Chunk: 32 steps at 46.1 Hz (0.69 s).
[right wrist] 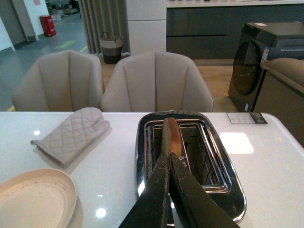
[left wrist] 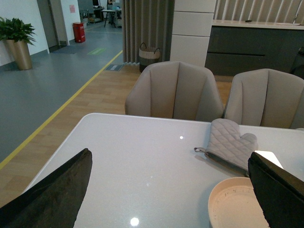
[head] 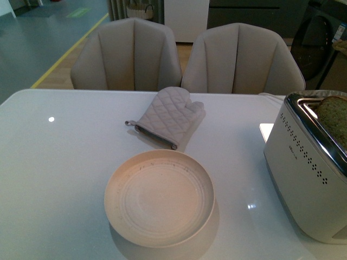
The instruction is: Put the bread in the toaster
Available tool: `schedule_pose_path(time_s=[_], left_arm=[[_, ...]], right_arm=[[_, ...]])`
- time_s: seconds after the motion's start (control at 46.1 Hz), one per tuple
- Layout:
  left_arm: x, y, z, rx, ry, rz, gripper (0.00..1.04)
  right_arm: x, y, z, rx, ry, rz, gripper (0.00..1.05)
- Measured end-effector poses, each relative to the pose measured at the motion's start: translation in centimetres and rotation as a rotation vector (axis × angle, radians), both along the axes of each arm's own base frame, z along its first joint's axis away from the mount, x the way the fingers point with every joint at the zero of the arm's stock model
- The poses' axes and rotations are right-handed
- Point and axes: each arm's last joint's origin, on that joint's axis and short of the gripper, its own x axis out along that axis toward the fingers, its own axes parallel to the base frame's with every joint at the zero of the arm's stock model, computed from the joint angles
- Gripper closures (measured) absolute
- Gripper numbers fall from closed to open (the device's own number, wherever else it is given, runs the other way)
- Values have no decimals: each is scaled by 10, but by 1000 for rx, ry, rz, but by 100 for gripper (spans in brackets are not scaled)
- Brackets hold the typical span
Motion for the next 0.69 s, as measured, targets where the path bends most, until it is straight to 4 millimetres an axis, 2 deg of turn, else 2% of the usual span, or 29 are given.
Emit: schedule_pose_path(time_s=[0.564, 0.695], left_arm=[[0, 0, 0, 0, 0, 0, 7], [0, 0, 0, 0, 0, 0, 7]], right_arm=[[-12, 0, 1, 0, -13, 0, 103], [-23, 0, -2, 0, -4, -1, 103]])
